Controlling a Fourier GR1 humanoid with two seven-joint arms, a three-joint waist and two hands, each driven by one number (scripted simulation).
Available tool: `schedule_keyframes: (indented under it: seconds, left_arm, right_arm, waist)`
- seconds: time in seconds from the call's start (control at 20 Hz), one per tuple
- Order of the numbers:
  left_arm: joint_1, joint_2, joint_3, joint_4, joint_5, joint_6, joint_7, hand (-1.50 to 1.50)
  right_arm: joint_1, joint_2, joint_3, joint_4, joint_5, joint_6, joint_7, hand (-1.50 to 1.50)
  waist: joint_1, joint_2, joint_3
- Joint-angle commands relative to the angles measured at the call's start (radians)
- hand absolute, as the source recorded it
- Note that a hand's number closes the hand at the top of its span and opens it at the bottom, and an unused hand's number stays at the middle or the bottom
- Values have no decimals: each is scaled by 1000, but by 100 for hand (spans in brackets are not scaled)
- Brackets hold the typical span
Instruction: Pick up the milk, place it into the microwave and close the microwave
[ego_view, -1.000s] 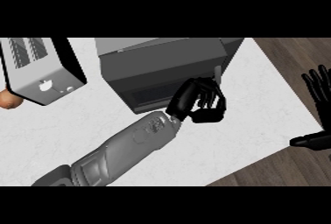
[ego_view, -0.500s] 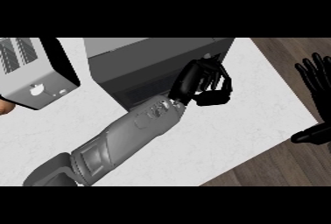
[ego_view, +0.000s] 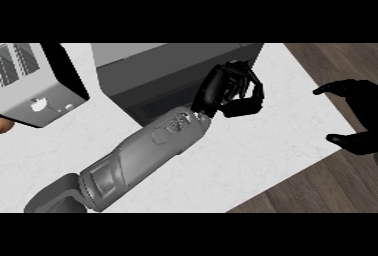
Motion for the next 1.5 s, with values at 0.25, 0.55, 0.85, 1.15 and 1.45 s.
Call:
schedule_keyframes:
  seconds: [0.25, 0.55, 0.85, 1.15, 1.45]
  left_arm:
    - [-54, -32, -8, 49, 24, 11, -2, 150]
    - [-52, -31, -8, 52, 39, 38, -6, 150]
    - [-47, -31, -11, 51, 45, 63, -17, 150]
    - [-41, -30, -14, 46, 51, 92, -22, 150]
    - [-6, -30, 100, 45, 100, 249, -55, 150]
  right_arm:
    - [-35, -20, 101, -141, 4, 142, -16, 150]
    - [-20, -26, 132, -223, -22, 145, 16, 150]
    - [-12, -25, 159, -287, -45, 135, 53, 150]
    - [-1, -33, 174, -341, -66, 132, 78, 150]
    - [22, -39, 173, -376, -80, 111, 98, 150]
  waist:
    - [-33, 8, 6]
    - [-62, -1, 7]
    - [-67, 1, 5]
    - [-83, 2, 6]
    - [-45, -8, -2]
